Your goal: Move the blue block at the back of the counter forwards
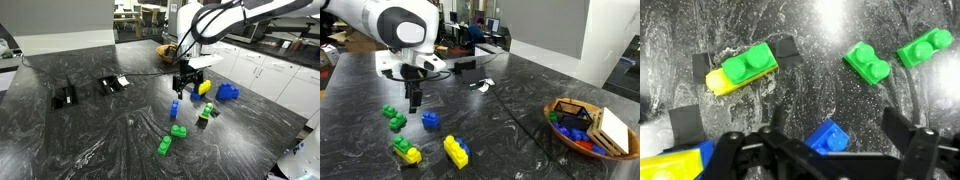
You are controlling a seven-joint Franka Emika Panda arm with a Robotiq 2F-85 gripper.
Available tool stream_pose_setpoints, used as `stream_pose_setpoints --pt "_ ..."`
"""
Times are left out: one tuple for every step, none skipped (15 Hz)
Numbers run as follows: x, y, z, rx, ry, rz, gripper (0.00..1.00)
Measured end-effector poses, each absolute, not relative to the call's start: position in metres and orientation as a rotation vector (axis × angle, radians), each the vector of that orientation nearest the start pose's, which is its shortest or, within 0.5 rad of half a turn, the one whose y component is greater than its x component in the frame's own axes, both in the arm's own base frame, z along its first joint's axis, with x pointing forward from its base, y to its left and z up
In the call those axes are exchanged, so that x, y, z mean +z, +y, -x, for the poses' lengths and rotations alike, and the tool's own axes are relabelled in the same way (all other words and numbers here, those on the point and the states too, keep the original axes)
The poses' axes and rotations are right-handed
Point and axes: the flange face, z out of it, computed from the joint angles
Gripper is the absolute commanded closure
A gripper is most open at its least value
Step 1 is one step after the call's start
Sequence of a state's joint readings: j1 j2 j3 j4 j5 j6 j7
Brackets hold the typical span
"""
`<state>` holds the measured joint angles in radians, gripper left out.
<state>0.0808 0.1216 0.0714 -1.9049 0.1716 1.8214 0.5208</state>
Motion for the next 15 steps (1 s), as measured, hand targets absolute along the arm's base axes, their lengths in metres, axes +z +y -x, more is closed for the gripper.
stream_pose_setpoints --pt "0.423 0.102 -0.565 0.378 0.642 2.951 0.0" --pt "0.427 0.104 -0.569 0.371 0.637 2.949 0.0" --pt "0.43 0.105 -0.57 0.368 0.634 2.949 0.0" --pt "0.431 0.105 -0.57 0.369 0.633 2.949 0.0" --pt "0.431 0.105 -0.57 0.37 0.633 2.95 0.0" --pt "0.431 0.105 -0.57 0.371 0.633 2.95 0.0" --pt "0.431 0.105 -0.57 0.37 0.633 2.95 0.0" --pt "0.43 0.105 -0.57 0.371 0.645 2.946 0.0" --pt "0.428 0.105 -0.571 0.38 0.68 2.938 0.0" --pt "0.423 0.106 -0.571 0.394 0.735 2.931 0.0" --pt "0.418 0.108 -0.572 0.411 0.794 2.923 0.0" --pt "0.412 0.11 -0.573 0.422 0.869 2.909 0.0" --pt "0.406 0.111 -0.575 0.426 0.944 2.893 0.0" --pt "0.401 0.113 -0.577 0.42 1.012 2.875 0.0" --pt "0.397 0.114 -0.581 0.401 1.078 2.853 0.0"
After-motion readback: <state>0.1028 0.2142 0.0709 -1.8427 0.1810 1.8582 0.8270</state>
